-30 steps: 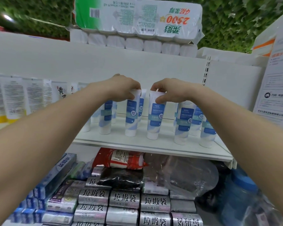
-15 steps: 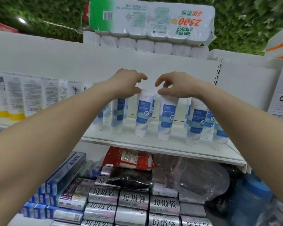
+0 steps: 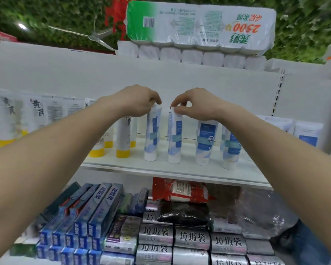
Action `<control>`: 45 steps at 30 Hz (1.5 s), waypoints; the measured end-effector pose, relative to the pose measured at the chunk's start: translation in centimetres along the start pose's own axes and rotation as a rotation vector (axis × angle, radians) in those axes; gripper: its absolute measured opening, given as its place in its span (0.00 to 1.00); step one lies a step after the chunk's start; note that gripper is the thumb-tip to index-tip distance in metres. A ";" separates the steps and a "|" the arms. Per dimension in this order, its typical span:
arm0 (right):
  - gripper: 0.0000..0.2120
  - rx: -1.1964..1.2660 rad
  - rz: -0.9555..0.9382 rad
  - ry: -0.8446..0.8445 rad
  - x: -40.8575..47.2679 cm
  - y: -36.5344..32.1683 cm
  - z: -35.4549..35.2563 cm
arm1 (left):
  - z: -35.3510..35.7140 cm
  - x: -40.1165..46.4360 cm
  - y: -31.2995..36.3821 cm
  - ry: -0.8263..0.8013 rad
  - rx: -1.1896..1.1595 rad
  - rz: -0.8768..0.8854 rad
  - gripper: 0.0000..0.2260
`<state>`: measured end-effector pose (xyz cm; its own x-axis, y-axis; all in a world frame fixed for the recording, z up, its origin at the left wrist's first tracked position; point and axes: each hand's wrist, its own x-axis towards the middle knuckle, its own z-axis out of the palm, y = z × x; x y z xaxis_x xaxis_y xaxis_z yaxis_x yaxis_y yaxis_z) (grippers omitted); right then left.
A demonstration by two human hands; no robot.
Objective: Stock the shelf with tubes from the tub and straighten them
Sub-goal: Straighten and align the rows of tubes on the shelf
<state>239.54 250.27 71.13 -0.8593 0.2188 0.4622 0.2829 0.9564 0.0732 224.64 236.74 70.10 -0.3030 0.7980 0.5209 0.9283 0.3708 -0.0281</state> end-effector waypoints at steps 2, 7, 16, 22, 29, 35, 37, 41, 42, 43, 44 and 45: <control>0.14 -0.018 0.027 -0.027 0.2 -0.5 0.2 | 0.0 -0.2 -0.3 0.011 -0.028 0.024 0.15; 0.14 -0.006 0.107 -0.051 0.0 -1.2 0.5 | 0.4 -0.6 -0.8 0.050 -0.083 0.089 0.12; 0.12 0.017 0.208 -0.128 0.4 -2.4 0.4 | 1.3 -0.2 -1.8 0.075 -0.164 0.124 0.14; 0.13 0.069 0.206 -0.184 1.1 -1.8 -0.3 | 1.2 0.5 -2.1 0.044 -0.186 0.082 0.10; 0.10 0.042 0.157 -0.013 3.9 0.8 -1.8 | -0.6 3.6 -3.0 0.142 -0.193 0.041 0.13; 0.22 -0.089 0.135 -0.169 6.9 2.8 -1.6 | -1.0 6.5 -3.8 0.018 -0.114 0.033 0.13; 0.25 -0.116 0.129 -0.242 7.9 3.0 -1.2 | -0.7 7.4 -3.9 -0.076 -0.100 0.043 0.13; 0.27 -0.129 0.108 -0.370 9.2 3.2 -0.9 | -0.3 8.9 -4.1 -0.234 -0.039 0.101 0.14; 0.25 -0.120 0.110 -0.387 9.4 3.2 -0.9 | -0.3 9.2 -4.1 -0.263 -0.029 0.110 0.13; 0.23 -0.107 0.117 -0.397 9.5 3.3 -0.8 | -0.2 9.5 -4.1 -0.285 -0.020 0.115 0.13; 0.21 -0.092 0.125 -0.403 9.6 3.3 -0.8 | 0.0 9.7 -4.1 -0.299 -0.010 0.118 0.12; 0.18 -0.074 0.131 -0.405 9.6 3.4 -0.7 | 0.1 9.9 -4.1 -0.306 0.001 0.120 0.12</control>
<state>232.55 255.53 76.47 -0.9078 0.4100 0.0887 0.4179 0.9022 0.1064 217.76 243.19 75.30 -0.2427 0.9417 0.2331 0.9610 0.2662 -0.0748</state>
